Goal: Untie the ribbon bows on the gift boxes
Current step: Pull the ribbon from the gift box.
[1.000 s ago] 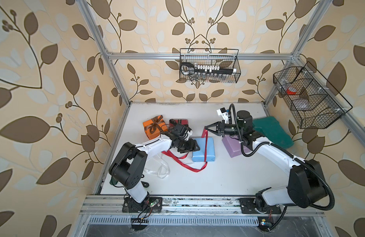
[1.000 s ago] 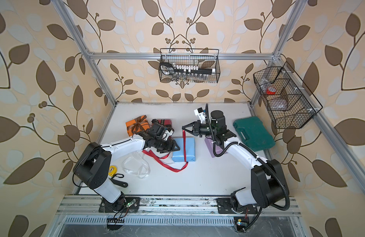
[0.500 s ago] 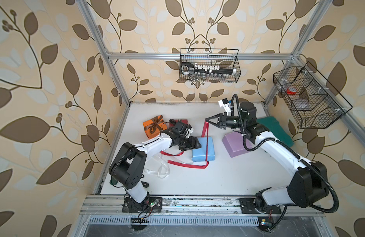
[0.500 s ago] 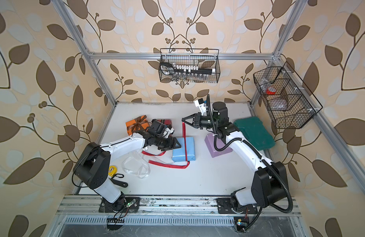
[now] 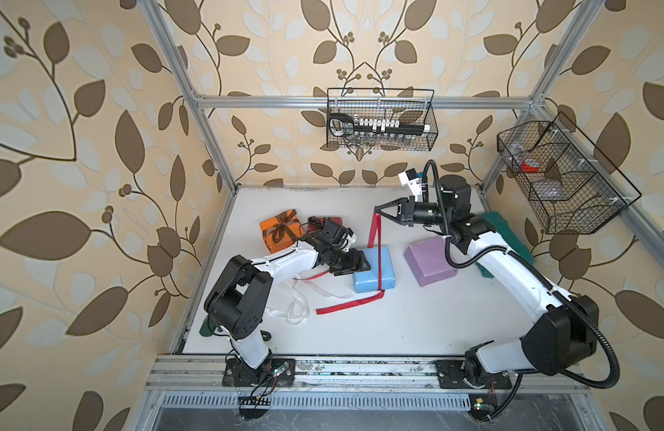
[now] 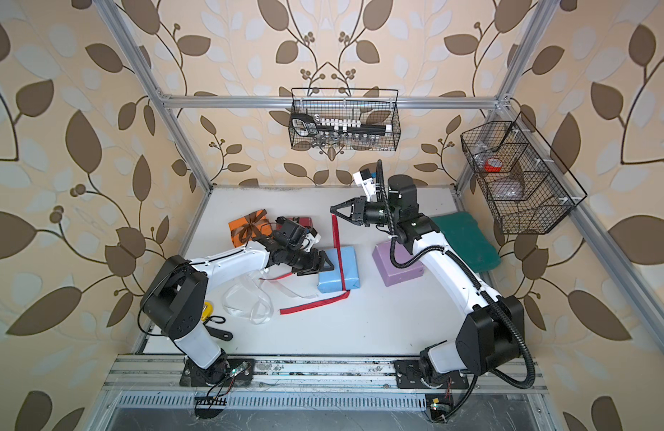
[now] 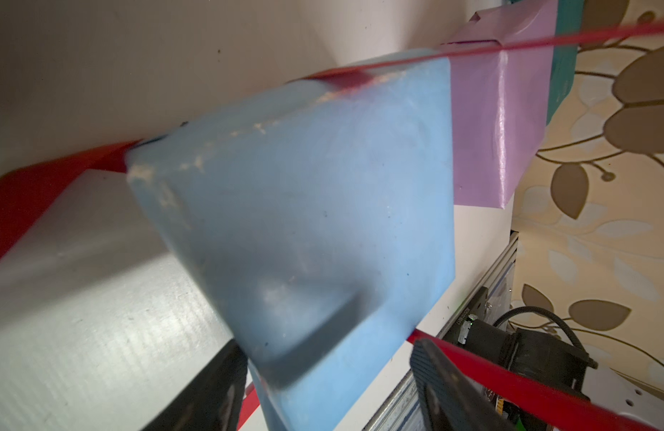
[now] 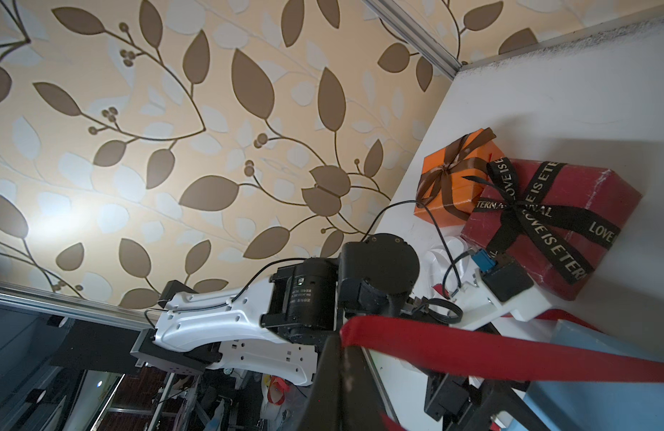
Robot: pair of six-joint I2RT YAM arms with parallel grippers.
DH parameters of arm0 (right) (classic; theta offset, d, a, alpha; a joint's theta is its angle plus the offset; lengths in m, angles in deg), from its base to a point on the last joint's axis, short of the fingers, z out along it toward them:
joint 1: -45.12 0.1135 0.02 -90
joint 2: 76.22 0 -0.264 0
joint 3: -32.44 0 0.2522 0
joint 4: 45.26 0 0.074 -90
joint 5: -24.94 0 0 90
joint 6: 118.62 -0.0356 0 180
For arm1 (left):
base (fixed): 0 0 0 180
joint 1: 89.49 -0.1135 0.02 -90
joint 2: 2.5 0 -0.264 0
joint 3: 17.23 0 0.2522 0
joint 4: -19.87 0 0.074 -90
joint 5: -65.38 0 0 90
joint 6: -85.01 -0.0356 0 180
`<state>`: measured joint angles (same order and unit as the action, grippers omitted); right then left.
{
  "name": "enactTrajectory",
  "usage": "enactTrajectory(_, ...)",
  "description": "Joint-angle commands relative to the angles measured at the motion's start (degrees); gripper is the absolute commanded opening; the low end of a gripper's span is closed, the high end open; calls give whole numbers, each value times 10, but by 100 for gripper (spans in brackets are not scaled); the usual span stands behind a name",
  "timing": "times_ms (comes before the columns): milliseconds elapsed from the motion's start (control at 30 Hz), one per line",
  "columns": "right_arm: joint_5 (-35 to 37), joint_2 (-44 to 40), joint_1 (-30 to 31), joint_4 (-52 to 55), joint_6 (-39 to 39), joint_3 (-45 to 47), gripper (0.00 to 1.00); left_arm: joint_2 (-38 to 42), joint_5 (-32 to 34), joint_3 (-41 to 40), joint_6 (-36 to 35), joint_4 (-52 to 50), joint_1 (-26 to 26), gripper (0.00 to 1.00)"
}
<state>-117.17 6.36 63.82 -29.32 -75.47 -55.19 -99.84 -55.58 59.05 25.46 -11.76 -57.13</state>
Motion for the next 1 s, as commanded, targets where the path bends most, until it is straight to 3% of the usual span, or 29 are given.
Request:
enactTrajectory(0, -9, -3, -6, 19, 22, -41, 0, -3, 5, 16, -5, -6, 7, 73)
enactTrajectory(967, 6, 5, -20, 92, 37, -234, 0, -53, 30, 79, -10, -32, 12, 74)
